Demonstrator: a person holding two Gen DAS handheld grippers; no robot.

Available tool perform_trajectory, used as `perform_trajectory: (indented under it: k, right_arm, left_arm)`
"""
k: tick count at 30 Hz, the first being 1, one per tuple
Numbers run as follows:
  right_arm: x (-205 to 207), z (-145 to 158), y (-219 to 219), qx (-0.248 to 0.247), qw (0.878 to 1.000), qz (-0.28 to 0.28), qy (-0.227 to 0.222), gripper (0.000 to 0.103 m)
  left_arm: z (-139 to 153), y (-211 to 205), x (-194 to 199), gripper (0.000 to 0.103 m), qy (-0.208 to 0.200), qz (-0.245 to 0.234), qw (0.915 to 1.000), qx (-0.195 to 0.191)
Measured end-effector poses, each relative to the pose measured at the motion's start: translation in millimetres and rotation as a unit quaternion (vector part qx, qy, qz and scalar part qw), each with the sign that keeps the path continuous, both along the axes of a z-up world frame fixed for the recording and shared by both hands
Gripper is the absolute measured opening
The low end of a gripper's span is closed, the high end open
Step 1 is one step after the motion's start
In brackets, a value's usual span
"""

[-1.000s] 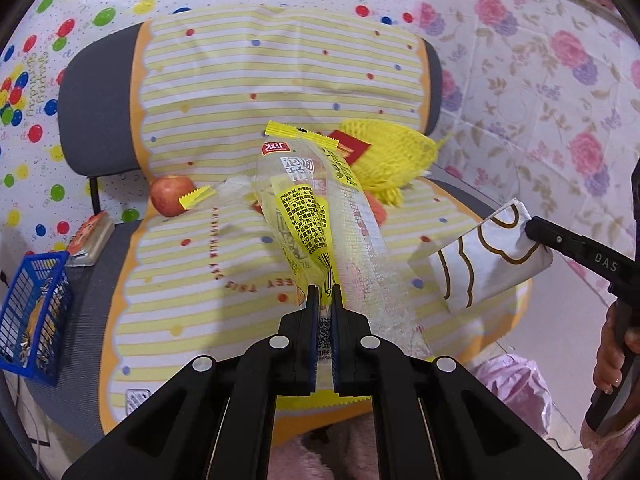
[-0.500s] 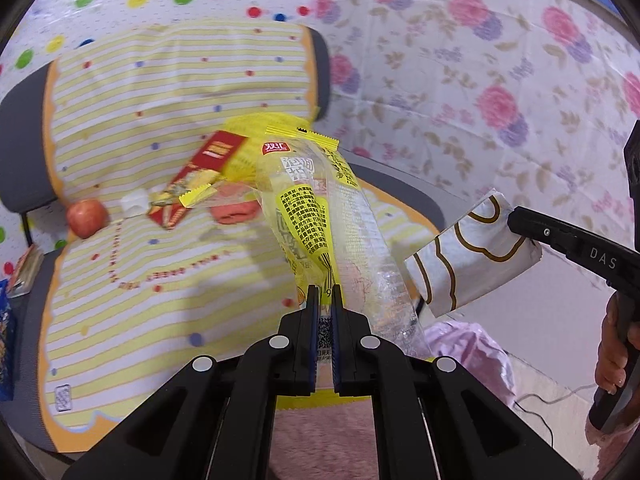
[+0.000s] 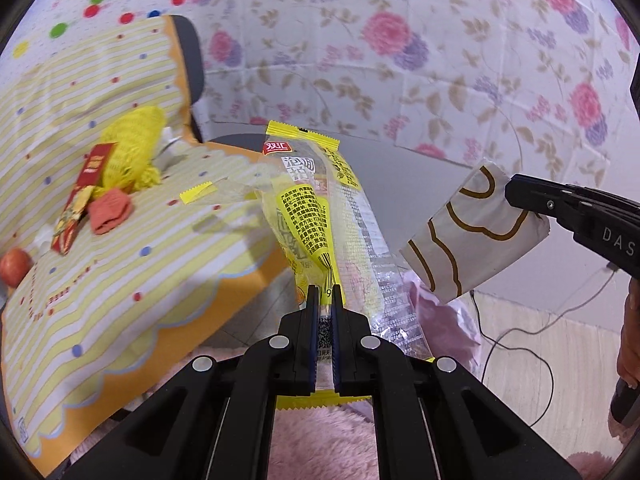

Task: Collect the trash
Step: 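Carry the bread bag and wrapper to the bin and open both grippers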

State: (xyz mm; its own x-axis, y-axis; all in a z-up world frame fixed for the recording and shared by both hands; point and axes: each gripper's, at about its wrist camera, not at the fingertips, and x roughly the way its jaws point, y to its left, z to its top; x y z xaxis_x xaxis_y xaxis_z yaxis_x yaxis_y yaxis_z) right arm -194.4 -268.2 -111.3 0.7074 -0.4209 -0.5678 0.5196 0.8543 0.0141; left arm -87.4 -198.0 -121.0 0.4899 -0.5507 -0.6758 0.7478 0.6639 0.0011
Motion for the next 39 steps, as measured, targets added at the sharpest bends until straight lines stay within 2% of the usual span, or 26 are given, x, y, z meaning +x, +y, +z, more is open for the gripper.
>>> perform_trajectory:
  k: [6, 11, 15, 16, 21, 30, 37, 39]
  right_arm:
    - [-6.7, -19.2, -24.2, 0.023, 0.999, -0.027, 0.021, 0.003]
    - [-8.1, -26.3, -39.7, 0.047, 0.998, -0.027, 0.018, 0.003]
    - [-4.7, -29.3, -46.2, 0.054, 0.998, -0.028, 0.019, 0.005]
    - [-4.1, -30.8, -47.2, 0.057, 0.998, -0.027, 0.019, 0.005]
    - [0.3, -34.1, -46.8, 0.057, 0.998, -0.023, 0.025, 0.008]
    - [8.1, -28.3, -36.7, 0.055, 0.998, -0.008, 0.026, 0.009]
    - [24.9, -11.7, -20.5, 0.055, 0.998, 0.035, 0.014, 0.009]
    - [34.3, -6.5, -12.9, 0.05, 0.997, 0.052, 0.011, 0.012]
  left_arm:
    - [-16.2, -34.4, 0.2, 0.007, 0.015, -0.028, 0.9992, 0.026]
    - [-22.5, -49.3, 2.0, 0.014, 0.029, -0.036, 0.9985, 0.03]
    - [-21.8, -52.0, 6.1, 0.045, 0.032, -0.028, 0.9988, 0.023]
    - [-21.2, -51.0, 6.8, 0.047, 0.031, -0.025, 0.999, 0.022]
    - [-14.9, -35.4, 14.5, 0.051, 0.028, 0.006, 0.9995, 0.015]
    - [-4.0, 11.4, 27.8, 0.051, 0.025, 0.072, 0.9971, 0.001]
    - [4.1, 45.1, 38.2, 0.054, 0.024, 0.113, 0.9932, -0.016]
    - [6.0, 55.8, 42.2, 0.054, 0.023, 0.127, 0.9914, -0.019]
